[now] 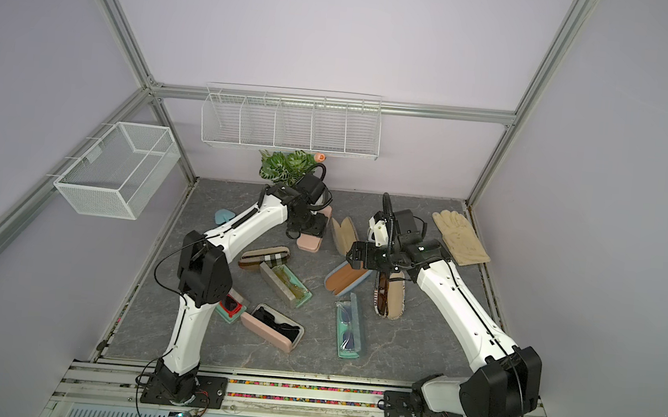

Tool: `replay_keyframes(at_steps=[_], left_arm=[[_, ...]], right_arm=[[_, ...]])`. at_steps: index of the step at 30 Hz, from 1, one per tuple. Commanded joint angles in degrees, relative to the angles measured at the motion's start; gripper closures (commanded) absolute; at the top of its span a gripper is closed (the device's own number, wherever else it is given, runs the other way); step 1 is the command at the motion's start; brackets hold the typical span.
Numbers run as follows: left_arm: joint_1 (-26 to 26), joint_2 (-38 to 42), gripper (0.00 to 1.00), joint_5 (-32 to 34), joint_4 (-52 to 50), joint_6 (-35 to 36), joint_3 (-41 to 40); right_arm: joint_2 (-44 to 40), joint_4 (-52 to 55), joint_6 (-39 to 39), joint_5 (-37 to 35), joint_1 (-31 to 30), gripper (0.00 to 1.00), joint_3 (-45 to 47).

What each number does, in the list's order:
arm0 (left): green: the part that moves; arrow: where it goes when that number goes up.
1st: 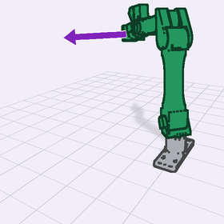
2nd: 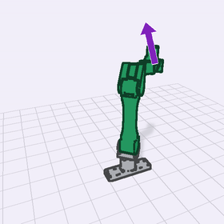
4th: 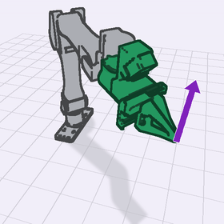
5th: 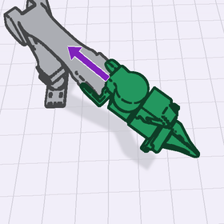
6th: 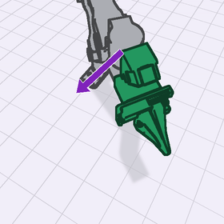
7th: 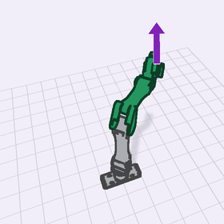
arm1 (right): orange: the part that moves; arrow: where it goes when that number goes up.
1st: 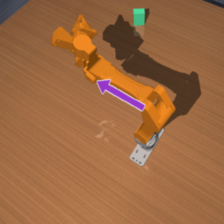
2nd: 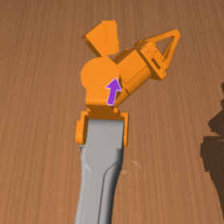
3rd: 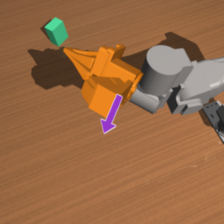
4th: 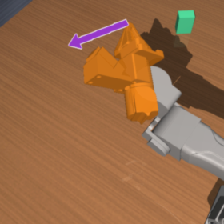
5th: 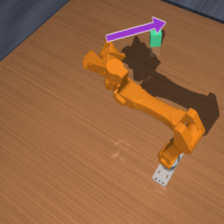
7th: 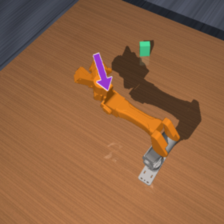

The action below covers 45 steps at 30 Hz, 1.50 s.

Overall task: Close the glasses case
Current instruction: Pick up the glasses case at the center of the board, then place the glasses case at the center of the board.

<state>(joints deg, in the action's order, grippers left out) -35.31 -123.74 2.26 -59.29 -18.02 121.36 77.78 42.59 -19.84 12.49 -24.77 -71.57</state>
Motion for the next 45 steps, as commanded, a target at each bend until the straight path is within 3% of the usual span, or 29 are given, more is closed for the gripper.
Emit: replay_keyframes(at_steps=[1,8,16,22,31,45], left_arm=[[3.1,4.2,0.46,5.2,-4.4,-3.0,2.1],[9.8,8.9,0.45,10.7,-8.2,-4.0,-2.6],[21.9,15.2,0.46,8.5,-3.5,-4.9,-16.2],[27.0,14.8,0.46,8.2,-1.0,-4.6,-21.6],[30.8,11.3,0.47,7.9,3.1,-5.5,-24.9],[32.3,6.2,0.47,7.6,7.6,-7.5,-27.0]], right_arm=[[-1.6,0.4,1.7,1.6,0.4,0.04,-0.2],[-1.7,-0.2,2.2,3.8,0.4,0.04,0.0],[-0.4,-1.3,2.4,5.6,0.4,0.04,-0.2],[2.0,-2.4,2.0,7.1,0.4,0.04,-1.2],[4.6,-2.5,1.8,8.1,0.3,0.04,-2.3],[7.7,-1.7,2.4,8.2,0.3,0.04,-3.6]])
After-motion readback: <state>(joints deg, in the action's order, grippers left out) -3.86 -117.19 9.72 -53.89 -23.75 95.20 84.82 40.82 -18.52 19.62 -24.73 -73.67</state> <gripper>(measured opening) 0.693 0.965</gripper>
